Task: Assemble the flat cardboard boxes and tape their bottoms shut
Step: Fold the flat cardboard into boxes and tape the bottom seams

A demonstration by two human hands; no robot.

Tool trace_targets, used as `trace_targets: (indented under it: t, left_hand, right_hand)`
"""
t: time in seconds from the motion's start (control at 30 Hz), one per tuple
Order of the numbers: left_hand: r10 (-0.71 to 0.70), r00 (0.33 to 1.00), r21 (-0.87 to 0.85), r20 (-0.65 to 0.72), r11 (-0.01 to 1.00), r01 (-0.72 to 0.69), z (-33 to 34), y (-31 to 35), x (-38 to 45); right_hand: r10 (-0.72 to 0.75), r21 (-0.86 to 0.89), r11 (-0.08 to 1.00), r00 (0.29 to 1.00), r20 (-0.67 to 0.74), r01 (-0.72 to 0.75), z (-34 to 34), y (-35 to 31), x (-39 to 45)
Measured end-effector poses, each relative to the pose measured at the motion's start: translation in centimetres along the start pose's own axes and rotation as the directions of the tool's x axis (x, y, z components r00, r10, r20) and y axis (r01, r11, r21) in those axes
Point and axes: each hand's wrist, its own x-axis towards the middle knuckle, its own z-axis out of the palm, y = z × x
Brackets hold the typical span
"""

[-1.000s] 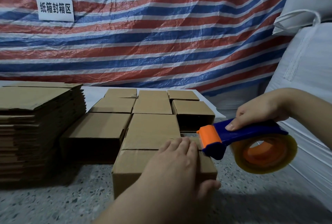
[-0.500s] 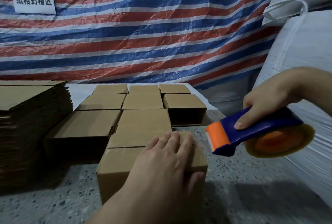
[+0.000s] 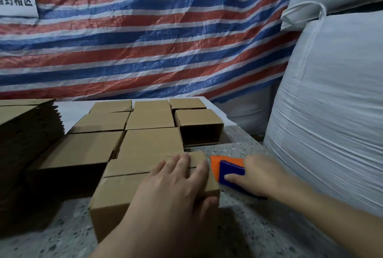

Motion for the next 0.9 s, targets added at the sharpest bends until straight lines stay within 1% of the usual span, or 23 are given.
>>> trace_targets:
  t: [0.1, 0.2, 0.27, 0.33, 0.37, 0.4, 0.43, 0.47, 0.5, 0.53, 0.57, 0.6, 0.67, 0.7, 0.77, 0.83, 0.87, 0.9]
  left_hand:
    - [-0.002, 1.0, 0.002, -0.019, 1.0, 0.002, 0.3, 0.0, 0.0]
    - [0.003, 1.0, -0.011, -0.007, 1.0, -0.003, 0.3, 0.0, 0.1]
    - [0.006, 1.0, -0.022, -0.002, 1.0, -0.006, 0.3, -0.1, 0.1]
    - [0.01, 1.0, -0.025, -0.018, 1.0, -0.01, 0.4, -0.1, 0.0]
    - [0.01, 1.0, -0.022, -0.027, 1.0, -0.011, 0.4, -0.1, -0.1]
    - [0.01, 1.0, -0.021, -0.029, 1.0, -0.011, 0.4, -0.1, -0.1]
    - [0.012, 1.0, -0.02, -0.023, 1.0, -0.012, 0.4, -0.1, -0.1]
    - [0.015, 1.0, -0.019, -0.013, 1.0, -0.015, 0.3, -0.1, 0.0]
    - [0.017, 1.0, -0.015, -0.003, 1.0, -0.017, 0.2, 0.0, 0.0]
    - [0.019, 1.0, -0.011, 0.003, 1.0, -0.019, 0.2, 0.0, 0.1]
    - [0.019, 1.0, -0.008, 0.003, 1.0, -0.019, 0.1, 0.0, 0.1]
    - [0.018, 1.0, -0.004, 0.001, 1.0, -0.018, 0.1, 0.1, 0.1]
    - [0.016, 1.0, 0.004, -0.006, 1.0, -0.015, 0.2, 0.1, 0.1]
    - [0.017, 1.0, 0.009, -0.009, 1.0, -0.017, 0.2, 0.1, 0.1]
    - [0.022, 1.0, 0.019, -0.019, 1.0, -0.022, 0.3, 0.1, 0.0]
    - [0.019, 0.999, 0.034, -0.039, 0.999, -0.018, 0.4, 0.1, -0.1]
    - [0.016, 0.999, 0.039, -0.046, 0.999, -0.014, 0.5, 0.1, 0.0]
    - [0.012, 0.999, 0.039, -0.049, 0.999, -0.01, 0.5, 0.0, 0.0]
  right_hand:
    - [-0.001, 0.034, 0.999, 0.995, -0.096, 0.004, 3.4, -1.0, -0.4]
    - [0.008, 0.07, 0.998, 0.99, -0.141, 0.001, 5.7, -1.4, -1.2]
    - [0.043, 0.037, 0.999, 0.988, -0.147, -0.038, 5.5, -1.6, -1.7]
    - [0.081, -0.011, 0.996, 0.971, -0.226, -0.086, 4.6, -2.2, -2.0]
    - [0.085, 0.043, 0.996, 0.953, -0.291, -0.075, 3.9, -2.5, -2.1]
    - [0.101, 0.181, 0.983, 0.938, -0.333, -0.041, 3.2, -2.8, -2.2]
    - [0.129, 0.399, 0.917, 0.933, -0.337, 0.017, 2.3, -3.2, -2.4]
    - [0.156, 0.634, 0.77, 0.943, -0.295, 0.071, 1.4, -3.5, -2.6]
    - [0.156, 0.825, 0.559, 0.966, -0.205, 0.084, 0.5, -4.0, -2.9]
    - [0.128, 0.934, 0.353, 0.987, -0.101, 0.05, -0.2, -4.5, -3.1]
    - [0.078, 0.978, 0.21, 0.997, -0.019, 0.002, -0.6, -4.9, -3.2]
    - [0.019, 0.994, 0.111, 1.0, 0.019, -0.021, -1.0, -5.3, -3.4]
    - [-0.083, 1.0, -0.01, 0.997, 0.003, -0.004, -2.1, -6.2, -3.7]
    - [-0.112, 0.999, -0.047, 0.994, -0.015, 0.009, -2.6, -6.6, -3.7]
    - [-0.14, 0.996, -0.088, 0.99, -0.013, 0.001, -3.7, -7.7, -3.3]
    - [-0.159, 0.995, -0.092, 0.987, 0.034, -0.049, -4.0, -8.8, -3.1]
    - [-0.18, 0.99, -0.115, 0.982, 0.064, -0.085, -3.6, -9.1, -3.1]
    - [-0.191, 0.974, -0.167, 0.974, 0.123, -0.156, -3.2, -9.5, -3.0]
